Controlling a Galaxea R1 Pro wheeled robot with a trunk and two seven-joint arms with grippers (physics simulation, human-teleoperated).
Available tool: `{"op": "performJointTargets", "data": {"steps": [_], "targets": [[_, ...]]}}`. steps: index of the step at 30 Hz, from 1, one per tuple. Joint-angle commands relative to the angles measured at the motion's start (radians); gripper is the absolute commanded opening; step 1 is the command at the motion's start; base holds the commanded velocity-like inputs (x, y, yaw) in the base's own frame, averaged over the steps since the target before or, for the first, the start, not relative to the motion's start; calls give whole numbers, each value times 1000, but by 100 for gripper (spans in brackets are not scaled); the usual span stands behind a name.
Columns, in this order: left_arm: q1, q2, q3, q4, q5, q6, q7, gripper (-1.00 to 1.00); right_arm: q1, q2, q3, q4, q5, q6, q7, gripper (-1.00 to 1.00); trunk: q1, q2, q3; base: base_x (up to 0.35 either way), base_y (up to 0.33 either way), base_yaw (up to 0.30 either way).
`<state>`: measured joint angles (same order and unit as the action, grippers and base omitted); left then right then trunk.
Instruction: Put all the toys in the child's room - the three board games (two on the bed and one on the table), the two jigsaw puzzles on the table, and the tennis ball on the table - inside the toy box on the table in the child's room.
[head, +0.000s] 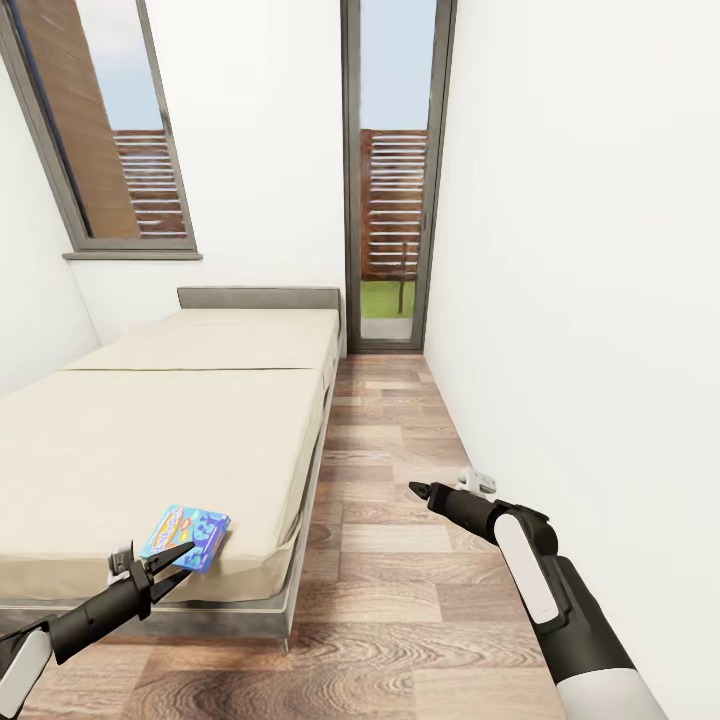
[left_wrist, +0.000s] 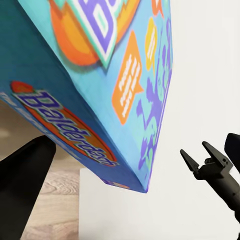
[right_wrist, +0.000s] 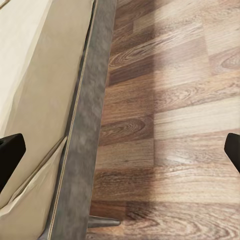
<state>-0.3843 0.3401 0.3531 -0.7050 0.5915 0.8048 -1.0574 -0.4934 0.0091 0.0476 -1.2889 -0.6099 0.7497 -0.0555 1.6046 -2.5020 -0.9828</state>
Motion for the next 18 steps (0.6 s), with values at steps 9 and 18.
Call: {"op": "performJointTargets", "data": {"steps": [9, 18], "targets": [[-22, -1, 1, 1, 19, -6, 0, 100, -1, 0, 0, 0, -7, 4, -6, 100, 0, 0, -1, 0, 0, 0], [-22, -1, 1, 0, 19, -6, 0, -100, -1, 0, 0, 0, -6, 4, -6, 100, 0, 0, -1, 0, 0, 0]]}}
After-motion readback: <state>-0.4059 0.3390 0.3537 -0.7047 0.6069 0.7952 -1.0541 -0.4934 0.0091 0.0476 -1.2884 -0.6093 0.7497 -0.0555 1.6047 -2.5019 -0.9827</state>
